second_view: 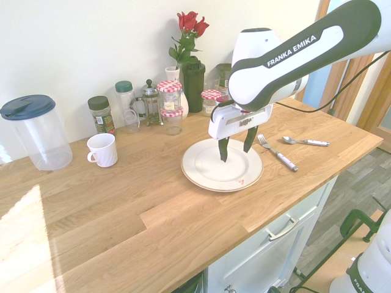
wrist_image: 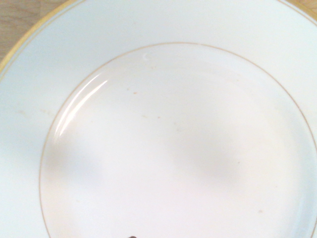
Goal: Put the fork into the plate
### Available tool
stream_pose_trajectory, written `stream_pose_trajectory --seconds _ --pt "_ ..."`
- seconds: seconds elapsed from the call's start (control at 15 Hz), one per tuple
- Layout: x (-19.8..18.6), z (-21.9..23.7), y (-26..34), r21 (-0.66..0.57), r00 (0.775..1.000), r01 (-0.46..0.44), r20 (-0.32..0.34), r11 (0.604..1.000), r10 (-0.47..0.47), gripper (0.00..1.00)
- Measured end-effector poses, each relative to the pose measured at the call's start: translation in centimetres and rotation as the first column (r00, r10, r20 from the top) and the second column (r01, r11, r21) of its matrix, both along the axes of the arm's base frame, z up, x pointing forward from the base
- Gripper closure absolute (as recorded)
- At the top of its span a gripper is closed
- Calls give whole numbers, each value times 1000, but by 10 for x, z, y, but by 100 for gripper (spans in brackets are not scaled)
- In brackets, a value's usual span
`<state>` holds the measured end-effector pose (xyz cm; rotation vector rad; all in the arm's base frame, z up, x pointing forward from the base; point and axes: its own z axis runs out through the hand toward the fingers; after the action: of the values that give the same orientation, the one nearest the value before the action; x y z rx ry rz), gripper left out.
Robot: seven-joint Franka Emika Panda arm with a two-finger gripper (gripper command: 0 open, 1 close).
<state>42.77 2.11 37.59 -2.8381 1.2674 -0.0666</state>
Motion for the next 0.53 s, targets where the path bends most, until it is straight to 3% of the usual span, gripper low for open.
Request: stream_pose_trajectory --seconds 0.2,0.53 --pt "-1 -2 -3 -18 1000 -15 -18 1000 15 0" --pt "8 18 -37 -85 1000 -17 11 996 18 0"
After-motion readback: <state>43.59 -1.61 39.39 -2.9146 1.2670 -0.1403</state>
